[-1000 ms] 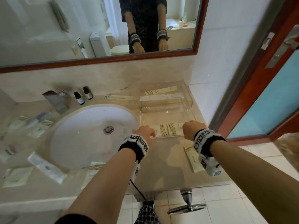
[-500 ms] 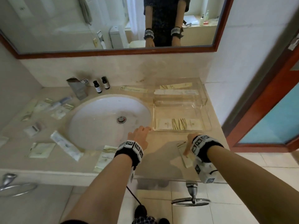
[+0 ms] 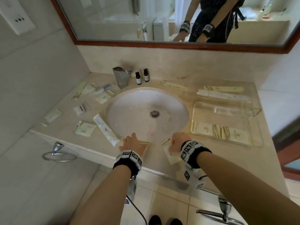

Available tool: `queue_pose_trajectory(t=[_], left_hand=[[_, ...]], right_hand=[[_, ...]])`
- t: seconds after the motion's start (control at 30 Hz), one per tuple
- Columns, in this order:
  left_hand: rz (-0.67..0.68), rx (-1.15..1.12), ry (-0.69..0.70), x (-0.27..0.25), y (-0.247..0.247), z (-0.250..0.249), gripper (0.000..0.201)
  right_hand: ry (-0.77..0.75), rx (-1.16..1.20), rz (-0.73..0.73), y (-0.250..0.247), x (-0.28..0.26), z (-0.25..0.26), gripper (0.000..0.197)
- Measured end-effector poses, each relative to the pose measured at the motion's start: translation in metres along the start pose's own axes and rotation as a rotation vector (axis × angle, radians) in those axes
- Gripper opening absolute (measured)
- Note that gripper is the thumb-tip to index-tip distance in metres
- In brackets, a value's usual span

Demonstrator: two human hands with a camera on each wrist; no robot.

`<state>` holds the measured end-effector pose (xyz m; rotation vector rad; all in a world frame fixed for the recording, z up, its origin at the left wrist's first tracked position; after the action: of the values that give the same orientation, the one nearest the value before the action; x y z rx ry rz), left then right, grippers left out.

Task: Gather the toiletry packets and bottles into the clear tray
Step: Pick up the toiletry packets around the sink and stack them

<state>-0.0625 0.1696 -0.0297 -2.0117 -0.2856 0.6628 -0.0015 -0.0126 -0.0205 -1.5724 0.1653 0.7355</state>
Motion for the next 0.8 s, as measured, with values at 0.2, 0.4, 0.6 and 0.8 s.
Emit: queue_pose_trajectory(t=[0.2,0.4,0.6,0.8], left_hand=[[0.062,-0.220,-0.045,-0.001,0.000,0.010,0.077],[0.069,-0.373,-0.011,0.008,-0.005,-0.012,0.054],[-0.022,-0.518,0.242,0.028,-0.031,-0.084,0.031],[0.009,-0.519,0.532,0.024,-0.022,-0.179,0.031]], right_hand=[[-0.026,0.080,-0.003,-0.004,0.015,0.023,0.037],[-0.044,0.214,-0.098,-0.011,0.013,0.020,0.027],[0.097,0.440,-0.365,-0.052,-0.013,-0.032,0.043],[0.300,0.517,-0.593,-0.075,-0.048,-0.119,0.029]])
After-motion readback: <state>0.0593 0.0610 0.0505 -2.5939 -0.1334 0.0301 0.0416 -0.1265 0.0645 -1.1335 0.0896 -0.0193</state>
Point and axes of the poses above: each hand's wrist, its own x-axis towards the middle knuckle, its own y-axis out of the palm, z = x × y, the point moved 6 cm from there along x, towards the middle knuckle, and after that the axes turned 13 degrees about -x, right-handed, at the moved point
